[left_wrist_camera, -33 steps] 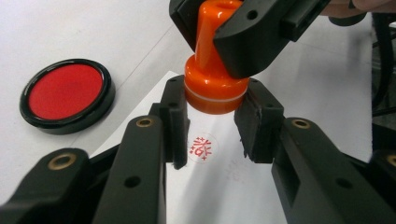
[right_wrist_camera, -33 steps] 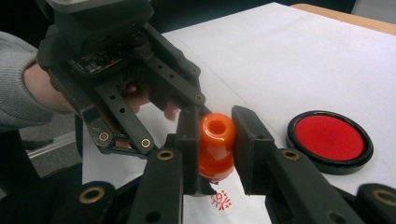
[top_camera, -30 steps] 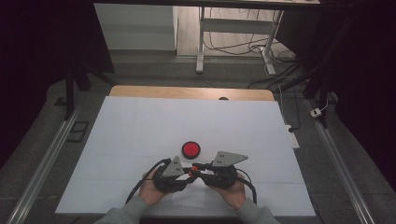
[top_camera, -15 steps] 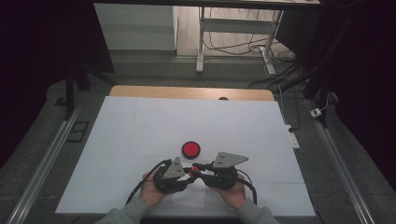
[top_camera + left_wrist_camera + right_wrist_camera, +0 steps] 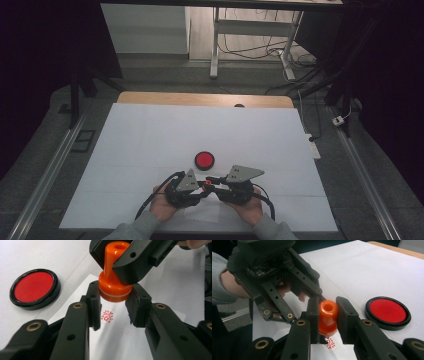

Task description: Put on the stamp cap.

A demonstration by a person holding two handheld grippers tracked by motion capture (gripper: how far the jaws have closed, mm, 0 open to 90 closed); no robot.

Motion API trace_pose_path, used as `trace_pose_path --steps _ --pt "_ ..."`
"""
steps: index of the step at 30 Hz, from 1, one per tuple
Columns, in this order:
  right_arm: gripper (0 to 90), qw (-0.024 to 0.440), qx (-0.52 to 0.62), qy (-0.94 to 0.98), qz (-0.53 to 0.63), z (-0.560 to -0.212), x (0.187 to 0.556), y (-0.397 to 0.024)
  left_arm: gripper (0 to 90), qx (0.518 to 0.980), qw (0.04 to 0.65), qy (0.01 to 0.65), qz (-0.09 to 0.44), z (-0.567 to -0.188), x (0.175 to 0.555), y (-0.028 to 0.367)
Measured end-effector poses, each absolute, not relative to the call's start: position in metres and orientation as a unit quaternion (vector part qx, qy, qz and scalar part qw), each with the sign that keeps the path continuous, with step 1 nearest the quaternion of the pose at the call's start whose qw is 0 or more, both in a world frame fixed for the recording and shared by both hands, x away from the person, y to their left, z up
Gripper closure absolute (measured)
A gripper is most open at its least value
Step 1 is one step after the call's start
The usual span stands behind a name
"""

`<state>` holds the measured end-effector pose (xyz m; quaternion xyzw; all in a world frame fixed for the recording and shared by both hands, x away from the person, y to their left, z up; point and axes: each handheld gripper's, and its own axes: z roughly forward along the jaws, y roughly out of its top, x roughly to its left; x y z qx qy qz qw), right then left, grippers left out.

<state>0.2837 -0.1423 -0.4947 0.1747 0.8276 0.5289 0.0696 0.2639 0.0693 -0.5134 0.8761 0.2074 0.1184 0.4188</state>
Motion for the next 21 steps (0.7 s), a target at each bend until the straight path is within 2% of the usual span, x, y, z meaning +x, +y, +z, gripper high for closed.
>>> trace_pose_path --steps 11,21 --pt "72.5 0.056 0.181 0.82 0.54 -0.4956 0.2849 -0.144 65.8 0.876 0.42 0.206 0.117 -0.5121 0.2632 0.0703" --pt "72.3 0.062 0.177 0.82 0.54 -0.4944 0.2843 -0.1437 65.8 0.876 0.42 0.203 0.122 -0.5111 0.2631 0.0709"
